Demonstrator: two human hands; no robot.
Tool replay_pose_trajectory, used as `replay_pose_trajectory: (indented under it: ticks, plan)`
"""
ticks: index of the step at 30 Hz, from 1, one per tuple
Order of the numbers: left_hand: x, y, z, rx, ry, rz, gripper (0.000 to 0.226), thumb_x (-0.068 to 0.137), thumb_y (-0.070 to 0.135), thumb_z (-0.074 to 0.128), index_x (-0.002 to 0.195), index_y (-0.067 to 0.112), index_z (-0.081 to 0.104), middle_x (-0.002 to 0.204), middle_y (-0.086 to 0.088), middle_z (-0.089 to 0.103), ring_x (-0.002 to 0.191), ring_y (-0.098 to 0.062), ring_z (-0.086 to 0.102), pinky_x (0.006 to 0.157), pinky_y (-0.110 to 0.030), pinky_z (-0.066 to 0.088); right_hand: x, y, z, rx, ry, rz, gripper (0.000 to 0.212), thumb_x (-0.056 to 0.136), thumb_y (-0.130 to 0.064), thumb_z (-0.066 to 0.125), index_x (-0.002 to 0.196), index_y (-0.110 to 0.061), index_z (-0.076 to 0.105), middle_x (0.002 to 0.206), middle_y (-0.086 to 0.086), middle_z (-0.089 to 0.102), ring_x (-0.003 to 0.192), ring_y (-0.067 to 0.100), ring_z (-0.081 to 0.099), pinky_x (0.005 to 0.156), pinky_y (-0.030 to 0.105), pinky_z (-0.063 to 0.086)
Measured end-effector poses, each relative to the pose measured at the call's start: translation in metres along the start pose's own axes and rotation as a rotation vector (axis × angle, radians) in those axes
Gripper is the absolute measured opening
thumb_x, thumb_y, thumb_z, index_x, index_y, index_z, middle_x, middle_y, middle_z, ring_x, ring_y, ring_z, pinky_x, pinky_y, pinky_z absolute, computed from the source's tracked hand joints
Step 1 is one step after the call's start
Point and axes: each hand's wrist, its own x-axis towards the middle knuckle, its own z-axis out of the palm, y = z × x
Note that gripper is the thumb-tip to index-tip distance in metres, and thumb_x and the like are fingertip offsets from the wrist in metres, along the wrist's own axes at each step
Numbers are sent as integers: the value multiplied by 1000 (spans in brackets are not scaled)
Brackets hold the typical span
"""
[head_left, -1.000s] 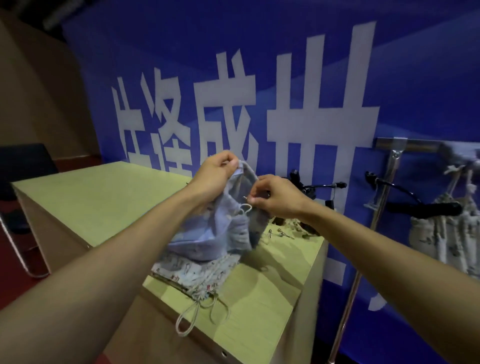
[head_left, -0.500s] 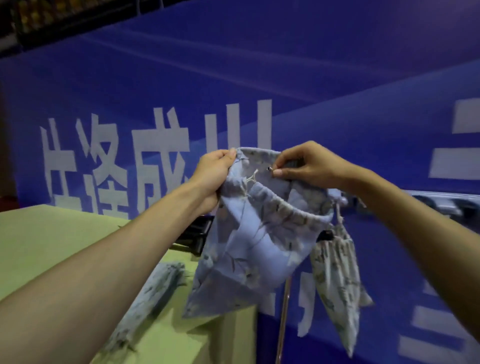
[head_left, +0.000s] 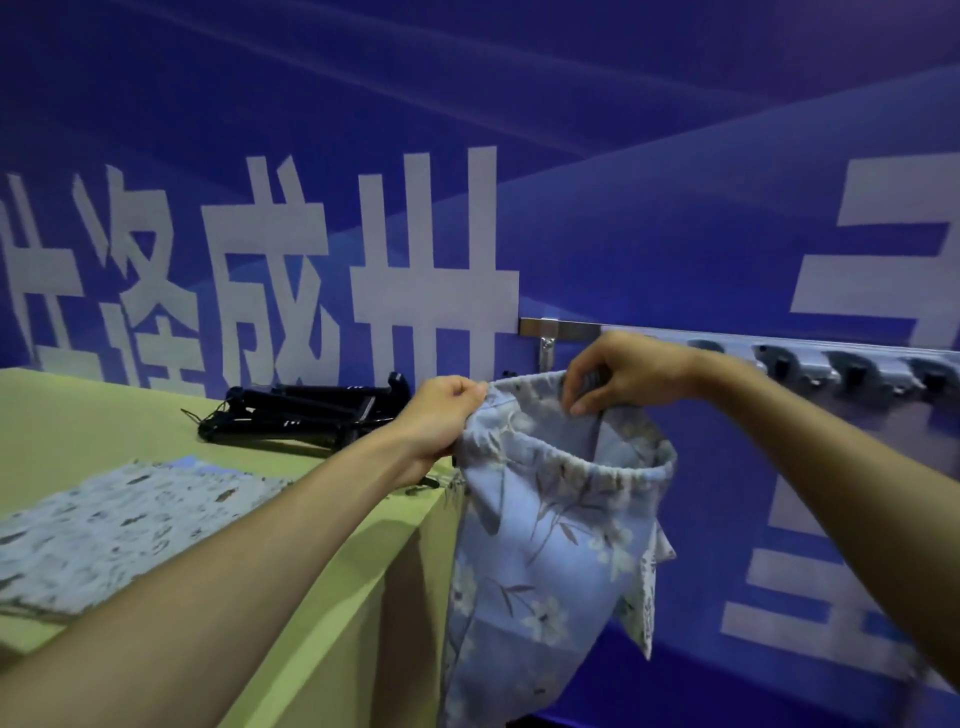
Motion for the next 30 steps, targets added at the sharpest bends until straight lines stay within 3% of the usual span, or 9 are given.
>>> replay_pose_trajectory:
  ticks: [1,4,7,12,16,22,27,30]
  plan:
    - [-3,-6,-4,-6,1,-7,27,100,24,48,95,2,62,83,-14,60,74,-22,54,65,-31,46,3,-2,6,20,-15,-10,20,78,-11,78,79,-29,69,72,-16,68,64,-6,57,64,13,45]
    - [-10,-29,-26,-23,34,-10,32,99,21,52,105,-7,63,92,-19,63,83,-25,56,74,-37,45,22,-8,31,59,-60,-20,32,75,-9,80,78,-28,54,74,-5,57,63,5,49,61,22,42]
    - [-17,-54,-56,79,26,-29,33,97,25,56,97,-7,67,87,-16,59,82,-24,51,73,-37,40,48,-18,61,81,-104,-7,40,76,-10,79,81,-22,41,74,-8,46,64,5,41,61,21,40]
    - [-12,-84,-107,264,125,-57,34,92,33,62,89,0,71,79,-10,58,76,-16,50,73,-30,42,100,-36,106,89,-159,-10,33,84,-27,73,106,-19,49,99,-1,58,90,17,57,80,33,50]
    - [1,-111,-143,297,179,-110,36,91,30,63,86,-6,68,79,-11,59,76,-17,52,74,-32,45,144,-48,126,76,-55,-43,26,89,-45,61,98,-21,58,88,-6,61,84,15,59,71,28,47]
    - [11,-147,-167,208,256,-167,32,94,22,61,90,-9,67,81,-12,60,76,-17,53,61,-22,44,212,-58,151,32,117,-43,23,93,-31,60,103,-11,63,99,4,65,88,18,57,72,28,44]
    - [16,-165,-174,35,256,-133,25,94,20,60,76,4,63,70,-10,61,59,-14,56,52,-16,47,271,-75,184,-43,140,-117,15,91,-19,59,103,-10,60,105,10,64,97,27,58,75,33,45]
    - [18,-173,-181,-62,261,-142,24,94,19,60,73,8,66,65,-3,66,55,-7,61,55,-17,50,308,-84,206,-147,80,-132,26,89,-20,60,112,-9,55,112,11,60,100,30,56,75,34,44]
